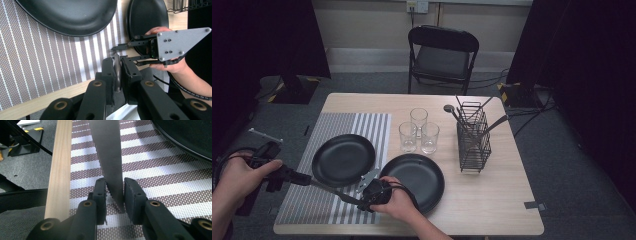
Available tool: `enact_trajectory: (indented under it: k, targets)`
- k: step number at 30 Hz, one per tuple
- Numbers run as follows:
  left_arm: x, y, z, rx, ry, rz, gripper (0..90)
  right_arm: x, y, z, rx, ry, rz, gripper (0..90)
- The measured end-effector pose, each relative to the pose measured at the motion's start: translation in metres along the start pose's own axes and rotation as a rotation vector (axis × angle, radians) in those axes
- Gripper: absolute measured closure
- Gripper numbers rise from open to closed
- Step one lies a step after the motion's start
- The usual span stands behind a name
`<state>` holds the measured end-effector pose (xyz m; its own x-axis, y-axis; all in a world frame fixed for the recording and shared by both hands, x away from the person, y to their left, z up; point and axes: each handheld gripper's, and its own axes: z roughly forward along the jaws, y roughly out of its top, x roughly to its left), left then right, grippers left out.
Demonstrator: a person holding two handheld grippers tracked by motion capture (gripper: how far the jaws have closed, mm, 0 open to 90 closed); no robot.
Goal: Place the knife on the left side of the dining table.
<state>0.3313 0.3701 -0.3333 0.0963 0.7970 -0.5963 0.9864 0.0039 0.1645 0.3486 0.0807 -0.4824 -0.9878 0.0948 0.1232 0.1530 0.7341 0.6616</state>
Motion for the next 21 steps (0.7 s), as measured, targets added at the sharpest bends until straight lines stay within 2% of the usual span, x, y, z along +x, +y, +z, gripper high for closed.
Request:
enact_trajectory:
  k: [3, 7, 11, 12, 14, 16, 19, 21]
  targets:
    - [0.0011, -0.0001, 0.0004, -0.004, 0.006, -0.003, 81.0, -0.0007, 0.0004, 0.0008, -0.001, 0.003, -0.008, 72.6]
    - [0.0026, -0.0001, 0.0004, 0.0, -0.007, -0.005, 80.9, -0.0005, 0.0009, 0.0007, 0.005, 0.003, -0.009, 74.9]
    - [0.003, -0.0006, 0.0007, -0.005, -0.009, -0.008, 81.0, 0.0016, 0.0003, 0.0001, 0.002, -0.014, -0.016, 75.3]
    - [0.0038, -0.0007, -0.0001, 0.007, -0.006, 0.011, 80.9, 0.0019, 0.0005, -0.0003, 0.003, -0.009, -0.016, 75.4]
    - [0.0024, -0.0016, 0.0004, 0.001, 0.001, 0.005, 80.6, 0.0034, 0.0005, -0.0016, 0.009, -0.009, -0.022, 75.6]
    - [0.0019, -0.0019, 0.0019, 0.003, -0.01, -0.001, 80.2, 0.0045, 0.0006, -0.0038, 0.015, -0.009, -0.028, 75.7]
    - [0.0011, -0.0015, 0.0034, 0.008, 0.014, 0.008, 79.4, 0.005, -0.001, -0.0058, 0.018, -0.016, -0.029, 75.6]
    - [0.0002, -0.0011, 0.0056, 0.014, 0.01, 0.005, 79.3, 0.0047, -0.0022, -0.0062, 0.02, -0.016, -0.025, 75.5]
